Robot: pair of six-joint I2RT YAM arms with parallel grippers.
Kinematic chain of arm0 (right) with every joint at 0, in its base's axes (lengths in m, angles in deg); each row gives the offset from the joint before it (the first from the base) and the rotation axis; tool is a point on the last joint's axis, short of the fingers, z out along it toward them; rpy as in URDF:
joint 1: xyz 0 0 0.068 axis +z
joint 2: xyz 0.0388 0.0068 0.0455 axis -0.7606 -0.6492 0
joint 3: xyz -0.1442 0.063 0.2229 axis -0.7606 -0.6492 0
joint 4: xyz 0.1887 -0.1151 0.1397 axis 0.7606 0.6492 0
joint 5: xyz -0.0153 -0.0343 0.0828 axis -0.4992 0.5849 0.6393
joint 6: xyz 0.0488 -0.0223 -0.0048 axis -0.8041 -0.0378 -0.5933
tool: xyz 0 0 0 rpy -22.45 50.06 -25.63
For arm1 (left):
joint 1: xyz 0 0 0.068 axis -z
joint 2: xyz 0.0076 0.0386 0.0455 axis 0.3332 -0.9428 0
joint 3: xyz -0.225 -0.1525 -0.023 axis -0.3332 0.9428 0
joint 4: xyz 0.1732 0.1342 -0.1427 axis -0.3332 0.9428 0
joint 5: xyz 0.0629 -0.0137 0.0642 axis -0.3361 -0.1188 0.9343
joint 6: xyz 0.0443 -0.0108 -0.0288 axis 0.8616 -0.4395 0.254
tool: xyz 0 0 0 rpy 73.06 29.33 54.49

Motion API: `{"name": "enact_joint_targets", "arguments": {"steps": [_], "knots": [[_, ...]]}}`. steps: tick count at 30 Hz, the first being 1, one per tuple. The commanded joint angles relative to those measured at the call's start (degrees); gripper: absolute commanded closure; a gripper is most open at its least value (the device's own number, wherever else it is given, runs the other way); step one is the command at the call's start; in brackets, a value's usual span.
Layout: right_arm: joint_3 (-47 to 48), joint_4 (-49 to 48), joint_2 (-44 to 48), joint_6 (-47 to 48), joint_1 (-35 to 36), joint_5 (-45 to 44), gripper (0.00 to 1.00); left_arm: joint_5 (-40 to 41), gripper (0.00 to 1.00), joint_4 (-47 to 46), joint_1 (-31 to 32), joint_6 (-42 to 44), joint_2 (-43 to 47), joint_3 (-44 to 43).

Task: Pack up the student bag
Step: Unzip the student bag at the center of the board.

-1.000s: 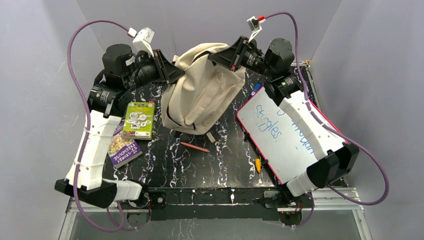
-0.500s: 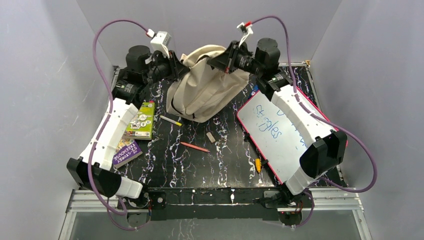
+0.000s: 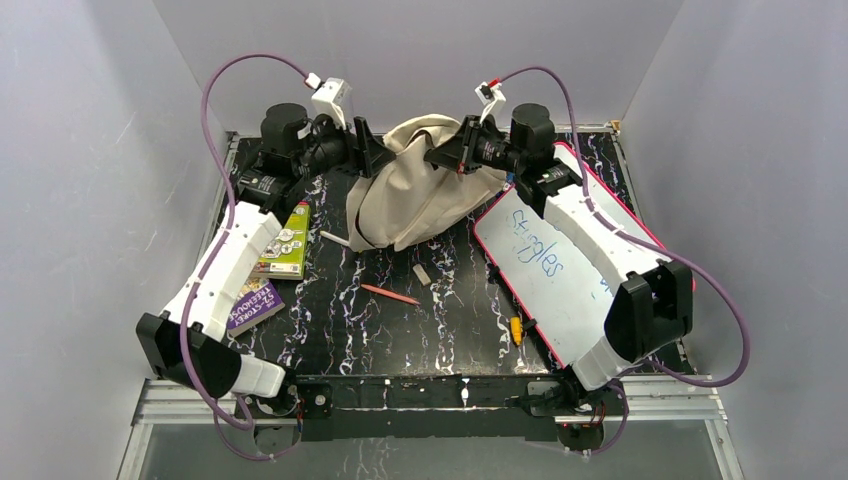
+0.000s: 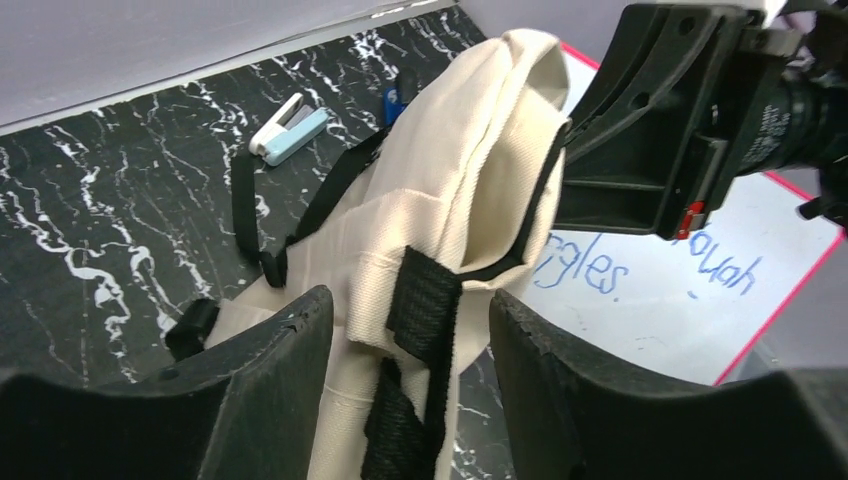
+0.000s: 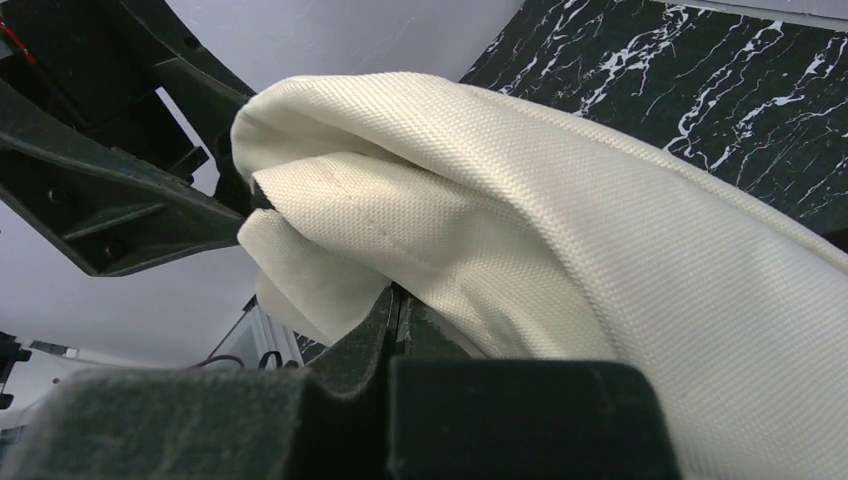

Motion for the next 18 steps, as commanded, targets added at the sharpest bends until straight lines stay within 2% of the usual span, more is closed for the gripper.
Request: {"name": "enact_joint_targets", "arguments": {"steps": [1, 9, 14, 18], "knots": [[-0.7, -3.4, 3.8, 0.9, 0.0, 2.0, 1.00, -4.1, 0.40, -3.2, 0.2, -2.0, 4.5, 0.2], [-1.3, -2.1, 6.0, 2.2, 0.0, 3.1, 1.00, -7.7, 0.28, -4.3, 0.1, -3.2, 2.5, -2.8], [-1.6, -2.0, 6.5, 2.6, 0.0, 4.6, 1.00, -8.9, 0.28, -3.1, 0.1, -1.1, -0.6, -4.8], [-1.6, -2.1, 6.8, 2.6, -0.1, 5.1, 1.00, -9.2, 0.32, -0.1, 0.2, 1.0, -3.1, -7.2]]}}
